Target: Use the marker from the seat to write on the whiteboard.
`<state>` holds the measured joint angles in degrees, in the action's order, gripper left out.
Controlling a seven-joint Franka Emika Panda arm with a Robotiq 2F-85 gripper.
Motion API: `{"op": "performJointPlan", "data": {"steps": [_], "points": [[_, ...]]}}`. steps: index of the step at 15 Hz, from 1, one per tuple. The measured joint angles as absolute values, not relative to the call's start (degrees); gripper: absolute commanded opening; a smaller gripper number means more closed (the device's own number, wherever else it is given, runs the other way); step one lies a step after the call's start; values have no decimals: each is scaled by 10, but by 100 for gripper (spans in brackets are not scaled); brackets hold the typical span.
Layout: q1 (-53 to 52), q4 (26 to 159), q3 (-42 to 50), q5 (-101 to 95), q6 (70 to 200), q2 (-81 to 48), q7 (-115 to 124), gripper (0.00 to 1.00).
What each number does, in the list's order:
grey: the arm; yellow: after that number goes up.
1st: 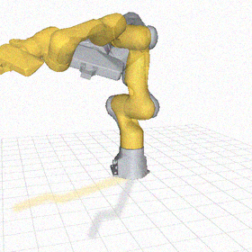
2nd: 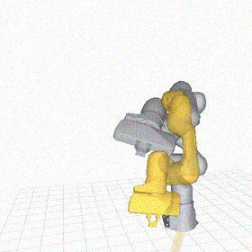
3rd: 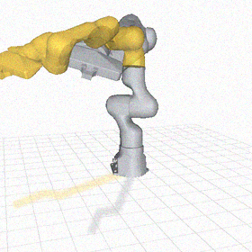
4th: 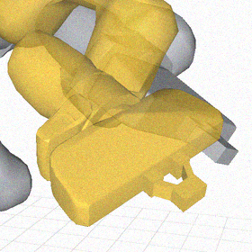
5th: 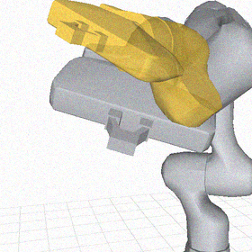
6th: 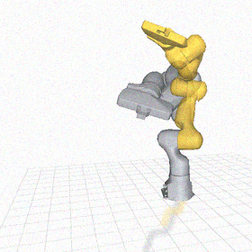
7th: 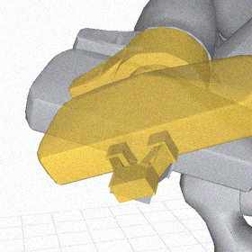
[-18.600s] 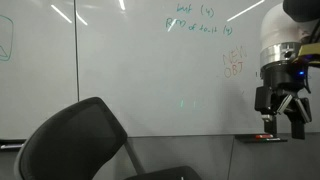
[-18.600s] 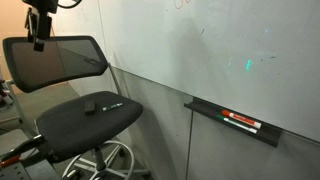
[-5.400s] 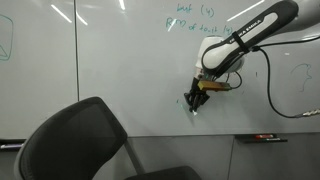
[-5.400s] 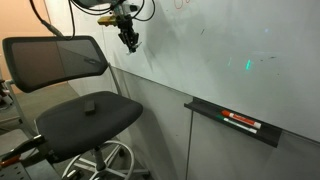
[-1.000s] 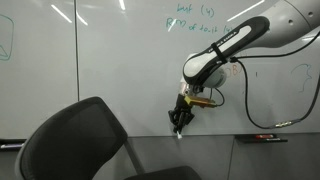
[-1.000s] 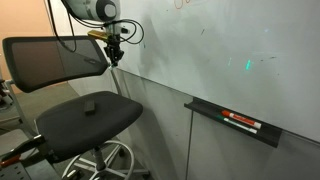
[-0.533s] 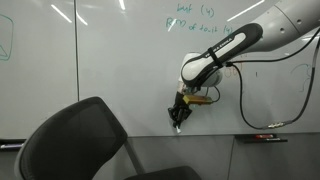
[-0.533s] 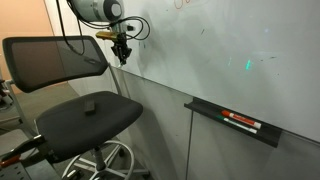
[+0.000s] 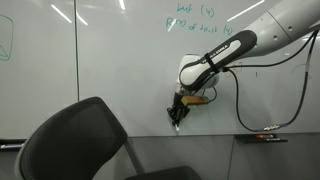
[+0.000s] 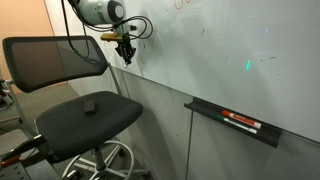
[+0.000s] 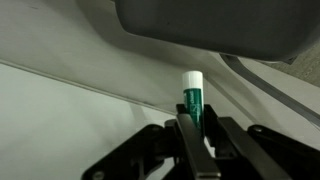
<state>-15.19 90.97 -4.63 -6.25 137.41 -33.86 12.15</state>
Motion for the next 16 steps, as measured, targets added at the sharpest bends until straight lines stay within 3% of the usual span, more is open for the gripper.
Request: {"op": "performJointPlan", "data": {"steps": [16], "points": [[-169, 900, -1, -100, 1422, -375, 127, 6]]}}
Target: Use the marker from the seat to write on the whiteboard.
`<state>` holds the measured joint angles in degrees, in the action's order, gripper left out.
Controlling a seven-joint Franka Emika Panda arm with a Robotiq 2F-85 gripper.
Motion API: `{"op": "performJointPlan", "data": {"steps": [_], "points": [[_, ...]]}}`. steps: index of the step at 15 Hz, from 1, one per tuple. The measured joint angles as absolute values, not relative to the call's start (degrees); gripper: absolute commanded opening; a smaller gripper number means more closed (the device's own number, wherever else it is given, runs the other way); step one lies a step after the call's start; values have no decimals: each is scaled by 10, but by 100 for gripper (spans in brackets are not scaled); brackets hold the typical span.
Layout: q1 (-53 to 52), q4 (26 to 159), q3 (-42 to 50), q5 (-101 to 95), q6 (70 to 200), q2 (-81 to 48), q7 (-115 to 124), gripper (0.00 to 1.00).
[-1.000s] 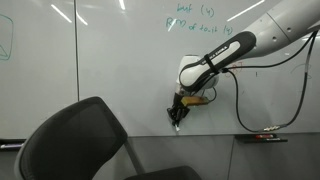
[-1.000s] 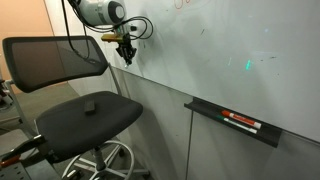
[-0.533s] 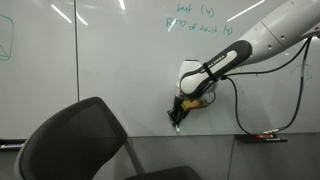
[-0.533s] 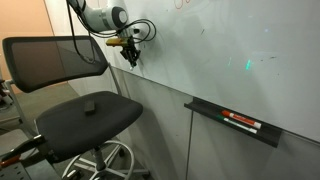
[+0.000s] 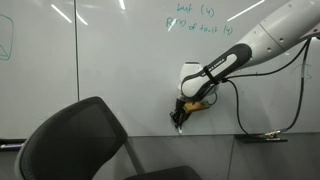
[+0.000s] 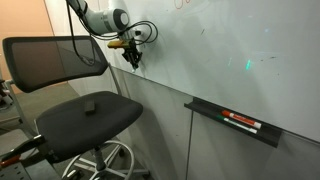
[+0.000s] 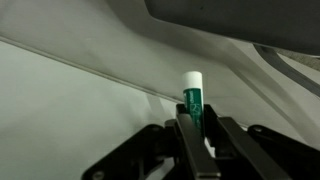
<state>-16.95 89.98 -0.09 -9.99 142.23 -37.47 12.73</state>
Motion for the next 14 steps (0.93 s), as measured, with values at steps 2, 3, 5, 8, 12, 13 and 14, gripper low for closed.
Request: {"op": "performJointPlan", "data": {"steps": [2, 3, 5, 8, 12, 13, 14], "points": [[-170, 904, 3, -100, 1422, -374, 129, 6], [-170, 906, 4, -101, 1422, -374, 131, 6], [-170, 909, 7, -105, 1422, -373, 135, 6], [-170, 914, 12, -113, 1422, -372, 139, 6], [-170, 921, 18, -135, 1422, -367, 142, 6], [-171, 923, 20, -144, 1422, -366, 142, 6], [-171, 925, 22, -153, 1422, -364, 143, 6]]}}
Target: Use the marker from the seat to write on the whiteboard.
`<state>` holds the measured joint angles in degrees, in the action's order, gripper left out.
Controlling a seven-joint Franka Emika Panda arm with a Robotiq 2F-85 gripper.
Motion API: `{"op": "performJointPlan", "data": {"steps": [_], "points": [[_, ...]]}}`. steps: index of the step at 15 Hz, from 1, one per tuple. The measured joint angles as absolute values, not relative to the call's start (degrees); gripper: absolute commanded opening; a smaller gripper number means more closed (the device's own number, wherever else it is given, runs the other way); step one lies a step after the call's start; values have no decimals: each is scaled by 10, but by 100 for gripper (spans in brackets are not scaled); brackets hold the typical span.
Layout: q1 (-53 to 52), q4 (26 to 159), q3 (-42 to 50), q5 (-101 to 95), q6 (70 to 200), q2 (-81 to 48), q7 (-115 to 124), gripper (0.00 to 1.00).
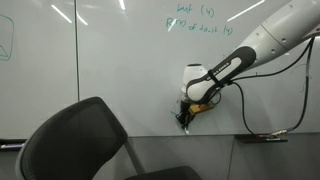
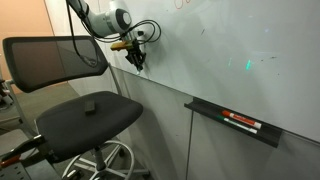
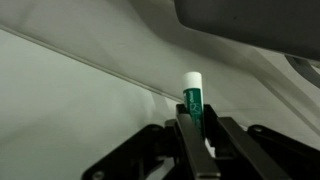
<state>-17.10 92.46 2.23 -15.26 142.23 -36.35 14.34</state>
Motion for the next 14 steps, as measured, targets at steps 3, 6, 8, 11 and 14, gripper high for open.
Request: {"op": "performJointPlan", "data": {"steps": [3, 6, 8, 11, 14], "points": [[-172, 931, 29, -175, 1422, -353, 146, 6], [-173, 936, 33, -191, 1422, -340, 149, 6], [-172, 940, 34, -192, 1422, -332, 150, 6], [-164, 965, 19, -157, 1412, -310, 150, 6], [-157, 1021, -17, -100, 1385, -259, 150, 6]]}}
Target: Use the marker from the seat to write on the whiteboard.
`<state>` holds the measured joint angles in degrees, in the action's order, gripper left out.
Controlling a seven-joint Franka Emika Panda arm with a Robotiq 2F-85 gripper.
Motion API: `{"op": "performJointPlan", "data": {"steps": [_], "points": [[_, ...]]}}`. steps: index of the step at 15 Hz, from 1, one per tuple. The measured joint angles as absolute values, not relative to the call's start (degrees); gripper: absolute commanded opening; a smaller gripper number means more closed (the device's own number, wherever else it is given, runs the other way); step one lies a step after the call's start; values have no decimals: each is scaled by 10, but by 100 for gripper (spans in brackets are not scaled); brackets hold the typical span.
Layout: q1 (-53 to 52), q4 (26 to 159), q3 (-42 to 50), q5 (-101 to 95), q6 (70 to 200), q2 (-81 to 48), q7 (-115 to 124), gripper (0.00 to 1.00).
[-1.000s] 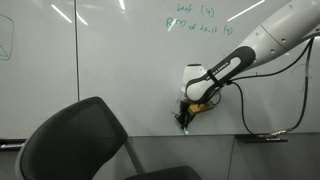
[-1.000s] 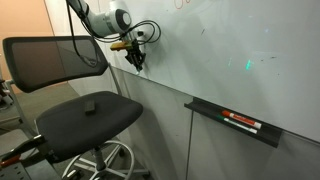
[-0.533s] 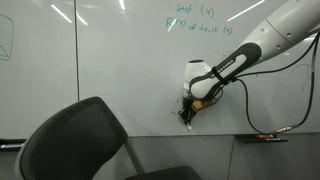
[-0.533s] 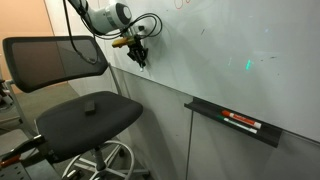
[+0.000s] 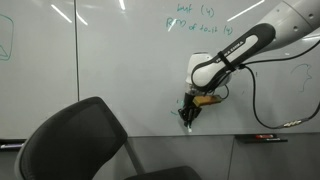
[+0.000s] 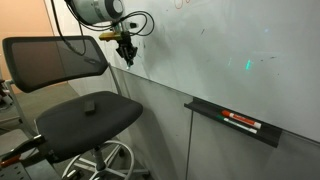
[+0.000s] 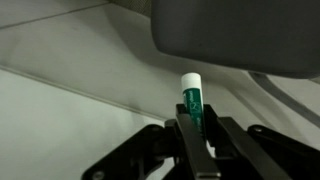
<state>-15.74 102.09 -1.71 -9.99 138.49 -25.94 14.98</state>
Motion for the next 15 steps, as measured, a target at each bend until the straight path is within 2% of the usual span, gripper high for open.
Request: {"op": "performJointPlan", "data": {"steps": [8, 15], "points": [[-151, 1196, -69, 54, 1319, -95, 164, 6], [-149, 1292, -122, 239, 1373, -90, 139, 6]]}}
